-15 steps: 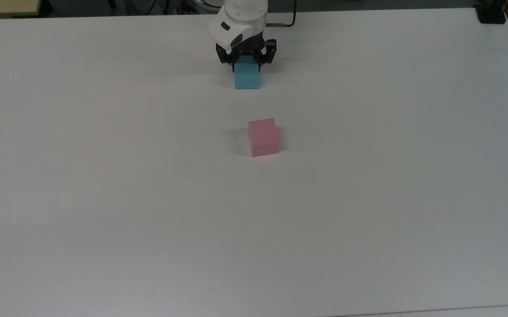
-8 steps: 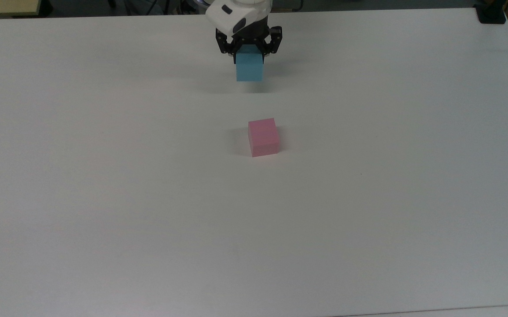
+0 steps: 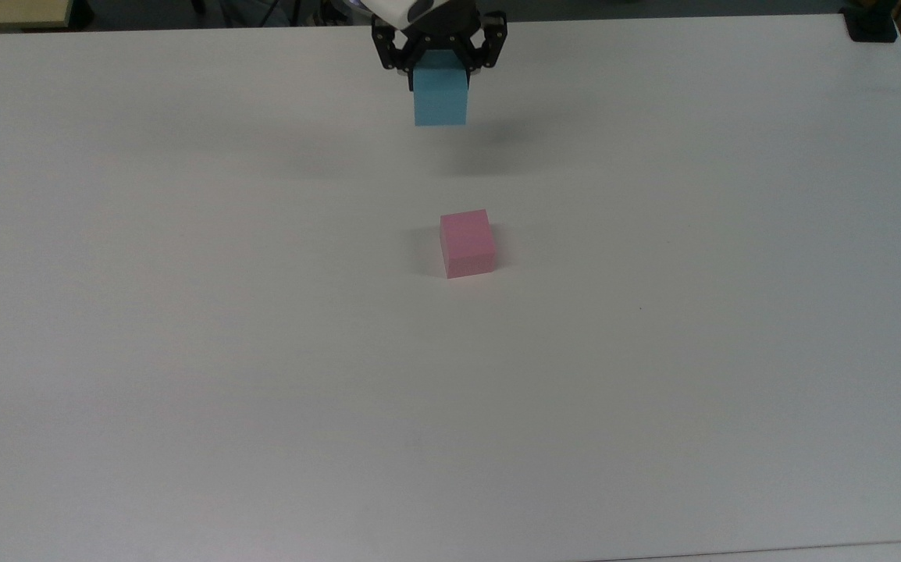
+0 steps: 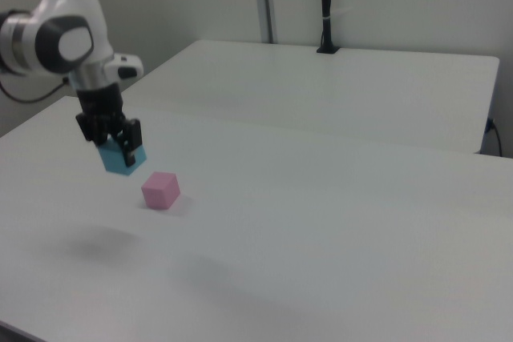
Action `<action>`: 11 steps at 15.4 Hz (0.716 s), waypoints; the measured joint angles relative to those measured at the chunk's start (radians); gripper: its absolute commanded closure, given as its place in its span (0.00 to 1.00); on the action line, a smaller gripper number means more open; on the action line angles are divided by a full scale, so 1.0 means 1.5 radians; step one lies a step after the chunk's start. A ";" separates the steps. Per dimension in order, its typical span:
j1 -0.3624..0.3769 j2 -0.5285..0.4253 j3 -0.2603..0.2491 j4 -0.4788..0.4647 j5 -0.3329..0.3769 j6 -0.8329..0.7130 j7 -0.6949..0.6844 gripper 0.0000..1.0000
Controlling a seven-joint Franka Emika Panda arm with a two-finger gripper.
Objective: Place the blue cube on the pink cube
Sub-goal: 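Lift the light blue cube up off the table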
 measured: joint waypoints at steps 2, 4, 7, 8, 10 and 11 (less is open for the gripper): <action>-0.013 0.003 -0.003 0.049 0.000 -0.044 -0.025 0.73; -0.017 0.003 -0.004 0.076 0.000 -0.060 -0.036 0.73; -0.016 0.012 -0.004 0.087 0.000 -0.062 -0.038 0.73; -0.016 0.022 -0.004 0.095 0.000 -0.062 -0.038 0.73; -0.016 0.061 -0.004 0.128 0.000 -0.061 -0.038 0.73; -0.016 0.086 -0.004 0.150 0.001 -0.061 -0.038 0.73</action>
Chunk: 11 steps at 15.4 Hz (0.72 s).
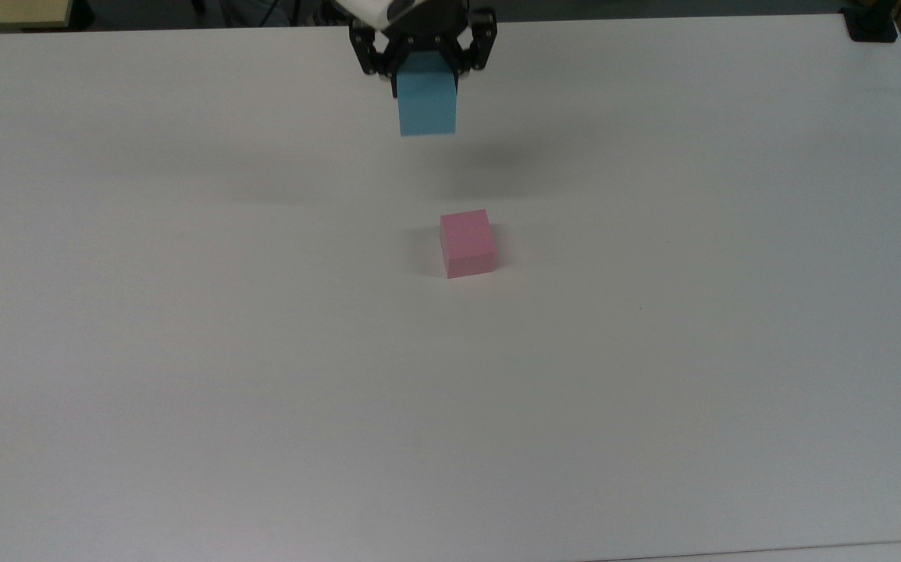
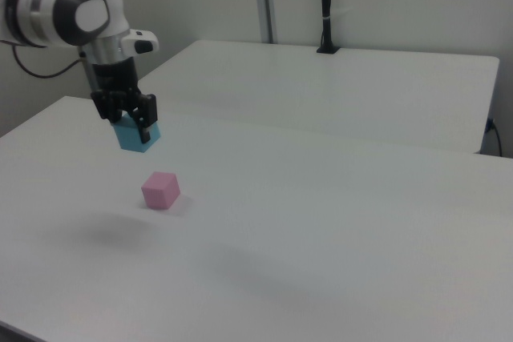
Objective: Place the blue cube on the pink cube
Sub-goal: 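Lift the light blue cube up off the table, then carry the blue cube over the pink cube and lower it onto it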
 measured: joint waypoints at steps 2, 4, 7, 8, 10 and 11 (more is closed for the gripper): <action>0.001 0.050 0.001 0.040 0.000 0.006 0.000 0.72; 0.002 0.088 0.003 0.063 0.000 0.028 0.000 0.71; 0.004 0.121 0.005 0.072 0.000 0.048 0.000 0.70; 0.006 0.128 0.006 0.072 0.000 0.053 0.000 0.70; 0.009 0.141 0.007 0.072 0.000 0.060 0.000 0.70; 0.011 0.148 0.008 0.072 0.000 0.062 0.000 0.70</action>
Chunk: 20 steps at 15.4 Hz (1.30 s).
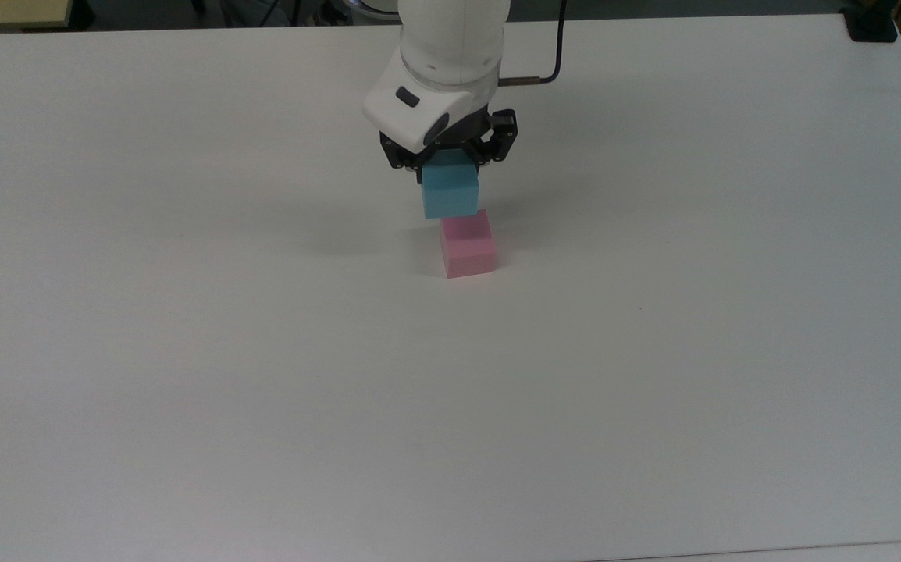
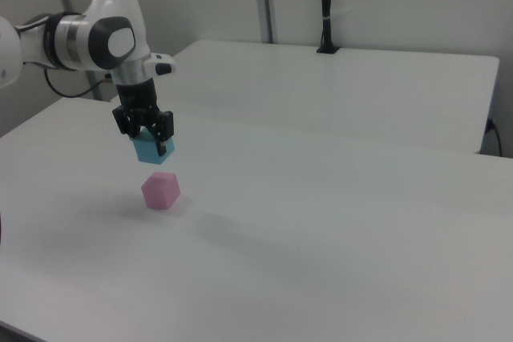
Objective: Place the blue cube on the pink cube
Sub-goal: 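Carry the blue cube over the pink cube and lower it onto it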
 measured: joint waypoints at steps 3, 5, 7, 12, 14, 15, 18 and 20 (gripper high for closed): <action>0.010 0.019 0.001 0.000 0.000 0.013 0.000 0.69; 0.016 0.030 0.001 0.000 0.000 0.022 0.000 0.68; 0.018 0.038 0.001 0.000 0.000 0.027 0.000 0.68; 0.021 0.058 0.001 0.000 0.000 0.043 0.000 0.64; 0.026 0.063 0.002 0.000 0.000 0.049 0.000 0.64; 0.028 0.066 0.002 0.000 0.000 0.052 0.000 0.64; 0.031 0.071 0.002 -0.001 0.000 0.058 0.000 0.64; 0.031 0.074 0.002 -0.001 -0.001 0.058 0.000 0.62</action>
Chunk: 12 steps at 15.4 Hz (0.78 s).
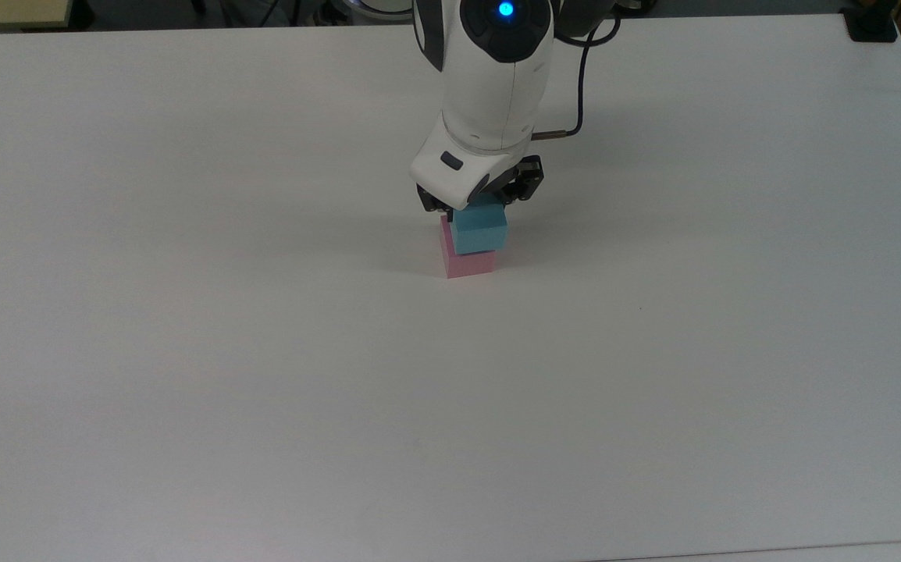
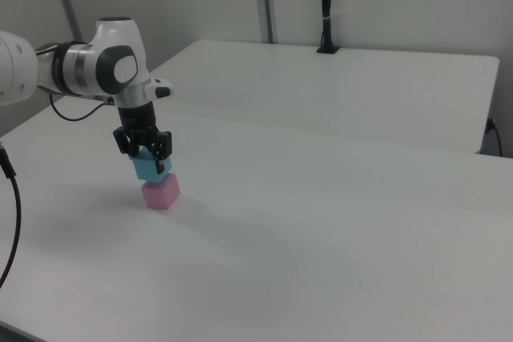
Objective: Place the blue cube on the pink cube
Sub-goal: 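Carry the blue cube over the pink cube and lower it onto it, then open the gripper to release the blue cube on the pink cube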
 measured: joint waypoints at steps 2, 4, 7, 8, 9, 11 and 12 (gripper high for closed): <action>0.000 0.004 0.000 -0.002 -0.007 0.000 0.000 0.62; 0.000 0.007 0.000 -0.003 -0.013 0.000 0.000 0.60; 0.000 0.009 0.000 -0.003 -0.018 0.000 0.000 0.30; 0.000 0.009 0.000 -0.004 -0.019 0.000 0.000 0.26; 0.000 0.009 0.000 -0.005 -0.021 0.000 0.000 0.19; 0.000 0.009 0.000 -0.007 -0.025 0.000 0.000 0.15; 0.000 0.010 0.000 -0.008 -0.026 0.000 0.000 0.15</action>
